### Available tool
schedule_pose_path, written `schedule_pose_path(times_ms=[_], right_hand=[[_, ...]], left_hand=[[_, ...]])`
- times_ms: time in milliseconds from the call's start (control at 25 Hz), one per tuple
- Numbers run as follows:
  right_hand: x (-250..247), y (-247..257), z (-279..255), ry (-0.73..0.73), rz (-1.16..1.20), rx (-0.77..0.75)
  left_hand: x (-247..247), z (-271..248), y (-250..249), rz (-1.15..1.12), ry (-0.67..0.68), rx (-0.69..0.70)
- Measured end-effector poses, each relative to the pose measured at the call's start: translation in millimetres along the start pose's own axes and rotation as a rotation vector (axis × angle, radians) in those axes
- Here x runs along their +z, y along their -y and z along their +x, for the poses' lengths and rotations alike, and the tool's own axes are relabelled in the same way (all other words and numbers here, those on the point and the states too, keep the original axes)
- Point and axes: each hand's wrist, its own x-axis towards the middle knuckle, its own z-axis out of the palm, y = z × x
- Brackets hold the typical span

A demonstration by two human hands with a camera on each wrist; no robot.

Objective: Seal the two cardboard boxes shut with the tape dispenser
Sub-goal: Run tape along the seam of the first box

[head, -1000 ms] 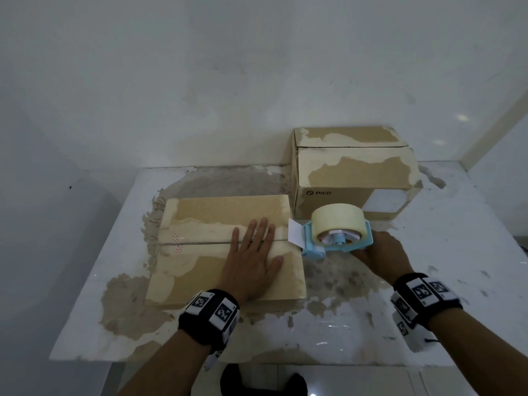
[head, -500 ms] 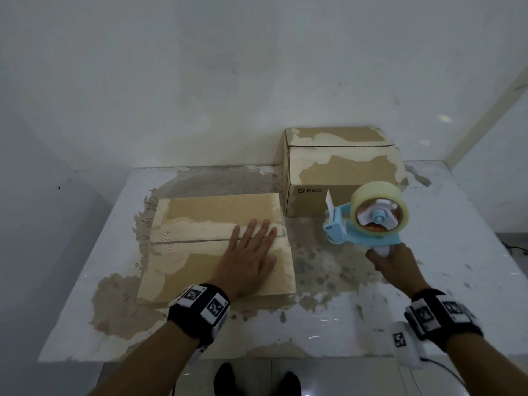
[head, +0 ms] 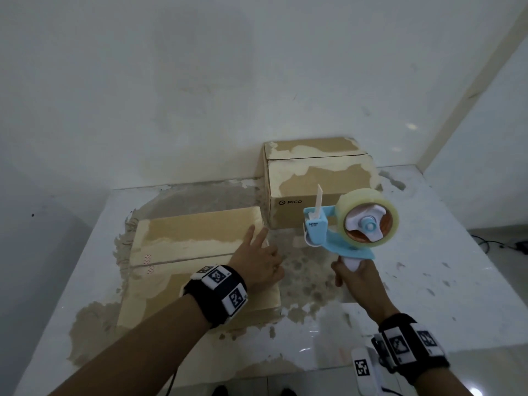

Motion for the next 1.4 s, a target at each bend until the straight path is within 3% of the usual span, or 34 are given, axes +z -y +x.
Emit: schedule_pose_path(times_ms=[120,280,400,640,800,960,1120,1240,1400], right_hand=[[0,4,0,-0.050,0.027,0.034],[15,4,-7,-0.047,0.095,0.063],[42,7,-17,-0.008,0.181,0.094],[87,35,-32,0.118,0.398,0.094],[90,50,-16,0.103,0.523,0.194],[90,62,1,0.076,0.592,0.295],[106,57,-16,0.102,0.559,0.295],[117,55,-36,0.097,0.557,0.300],[122,55,-38,0.012,0.564,0.316]], left_hand=[[-7,-2,-6,-0.085,-0.013,-0.035],[17,-38,0,-0.282,-0.192,-0.095],[55,-82,3,-0.412,-0.155,-0.221],[94,-124,7,-0.371,-0.203,-0.406],[90,-112,1,-0.318,-0.270,-0.410],[97,-115,-2,-0.308,-0.251,-0.420],[114,-134,-6,-0.311,-0.241,-0.414],[121,-156,-3,-0.324,-0.314,-0.353],[77,-141,41,-0.520,-0.335,-0.285]])
